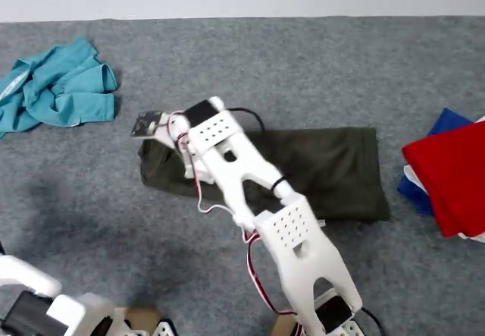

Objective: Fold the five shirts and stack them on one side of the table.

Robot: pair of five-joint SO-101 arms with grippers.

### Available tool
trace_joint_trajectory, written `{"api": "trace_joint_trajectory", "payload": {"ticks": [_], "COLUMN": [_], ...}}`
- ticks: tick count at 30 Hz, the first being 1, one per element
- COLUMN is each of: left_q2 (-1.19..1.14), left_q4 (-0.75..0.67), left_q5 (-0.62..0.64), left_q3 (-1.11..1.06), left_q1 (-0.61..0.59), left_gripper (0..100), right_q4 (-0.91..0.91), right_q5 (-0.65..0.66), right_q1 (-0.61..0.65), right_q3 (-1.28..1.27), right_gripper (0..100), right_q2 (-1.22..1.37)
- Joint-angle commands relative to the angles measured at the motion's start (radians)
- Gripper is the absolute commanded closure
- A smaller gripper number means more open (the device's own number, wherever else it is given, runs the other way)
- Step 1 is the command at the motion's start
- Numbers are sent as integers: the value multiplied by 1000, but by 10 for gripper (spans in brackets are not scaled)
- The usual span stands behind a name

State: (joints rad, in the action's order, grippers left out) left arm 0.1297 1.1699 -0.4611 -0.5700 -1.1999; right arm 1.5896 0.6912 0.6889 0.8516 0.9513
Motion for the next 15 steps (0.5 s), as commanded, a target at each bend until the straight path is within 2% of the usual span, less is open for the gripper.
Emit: {"api": "trace_joint_trajectory", "payload": {"ticks": [1, 9, 15], "left_q2": [44, 44, 44], "left_q4": [-14, -35, -35], "left_q5": [-6, -6, -6], "left_q3": [10, 8, 8], "left_q1": [5, 5, 6], "left_gripper": [995, 995, 995], "right_q4": [61, 174, 179], "right_q5": [-12, -14, -14], "right_q1": [56, 116, 111], "right_q3": [32, 32, 32], "right_gripper": [902, 902, 902], "right_q2": [-18, -68, -143]}}
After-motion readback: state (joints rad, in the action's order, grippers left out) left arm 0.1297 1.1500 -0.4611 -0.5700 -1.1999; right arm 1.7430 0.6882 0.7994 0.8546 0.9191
